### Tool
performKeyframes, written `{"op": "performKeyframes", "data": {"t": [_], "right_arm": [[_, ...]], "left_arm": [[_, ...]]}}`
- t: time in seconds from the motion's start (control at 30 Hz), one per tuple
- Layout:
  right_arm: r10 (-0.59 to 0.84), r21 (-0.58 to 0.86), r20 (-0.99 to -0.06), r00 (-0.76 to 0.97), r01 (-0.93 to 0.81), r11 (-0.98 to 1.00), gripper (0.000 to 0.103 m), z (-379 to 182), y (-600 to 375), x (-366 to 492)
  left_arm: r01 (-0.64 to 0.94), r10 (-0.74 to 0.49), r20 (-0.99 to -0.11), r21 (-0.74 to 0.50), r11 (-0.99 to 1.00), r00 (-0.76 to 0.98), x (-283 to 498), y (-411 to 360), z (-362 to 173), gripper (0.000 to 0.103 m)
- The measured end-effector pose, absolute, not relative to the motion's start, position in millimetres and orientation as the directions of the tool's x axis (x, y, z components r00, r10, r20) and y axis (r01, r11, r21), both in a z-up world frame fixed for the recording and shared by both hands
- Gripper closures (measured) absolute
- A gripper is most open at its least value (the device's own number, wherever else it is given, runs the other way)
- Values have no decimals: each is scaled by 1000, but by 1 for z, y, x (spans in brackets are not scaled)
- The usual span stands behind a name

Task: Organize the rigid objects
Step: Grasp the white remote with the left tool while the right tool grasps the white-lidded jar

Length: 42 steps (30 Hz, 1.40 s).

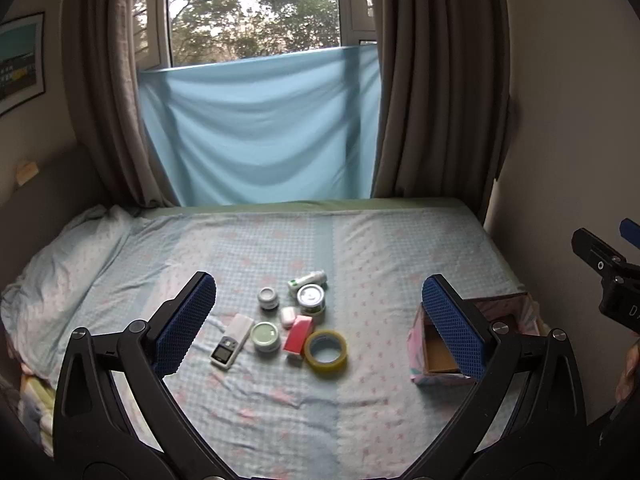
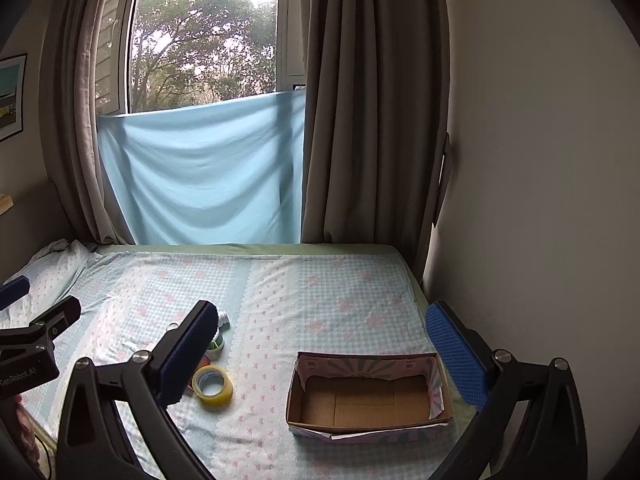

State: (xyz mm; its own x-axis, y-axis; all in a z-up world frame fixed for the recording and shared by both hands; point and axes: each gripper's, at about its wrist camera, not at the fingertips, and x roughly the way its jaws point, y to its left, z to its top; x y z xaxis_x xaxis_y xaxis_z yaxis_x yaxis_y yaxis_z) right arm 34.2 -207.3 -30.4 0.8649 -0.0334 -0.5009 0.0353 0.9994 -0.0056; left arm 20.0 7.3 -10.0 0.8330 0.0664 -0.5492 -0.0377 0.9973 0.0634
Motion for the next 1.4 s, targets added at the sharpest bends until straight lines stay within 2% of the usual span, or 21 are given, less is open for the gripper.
{"op": "performKeyframes", "data": {"t": [0.3, 0.63, 0.87, 1.07, 1.4], "right_arm": [[14, -14, -588, 809, -28, 1000, 0, -74, -183, 94], [86, 35, -732, 676, -89, 995, 0, -148, -122, 172], [132, 108, -831, 540, -76, 991, 0, -207, -77, 235], [138, 112, -884, 446, -85, 990, 0, -263, -28, 295], [110, 85, -964, 242, -110, 990, 0, -379, 38, 381]], "left_arm": [[-102, 131, -676, 83, 991, 726, 68, 73, -56, 0], [-100, 144, -820, 106, 989, 555, 147, 163, -160, 0], [-43, 124, -896, 117, 992, 426, 200, 213, -244, 1], [9, 107, -946, 115, 993, 305, 245, 247, -325, 1], [172, 142, -987, 153, 973, 77, 297, 255, -446, 1]]}}
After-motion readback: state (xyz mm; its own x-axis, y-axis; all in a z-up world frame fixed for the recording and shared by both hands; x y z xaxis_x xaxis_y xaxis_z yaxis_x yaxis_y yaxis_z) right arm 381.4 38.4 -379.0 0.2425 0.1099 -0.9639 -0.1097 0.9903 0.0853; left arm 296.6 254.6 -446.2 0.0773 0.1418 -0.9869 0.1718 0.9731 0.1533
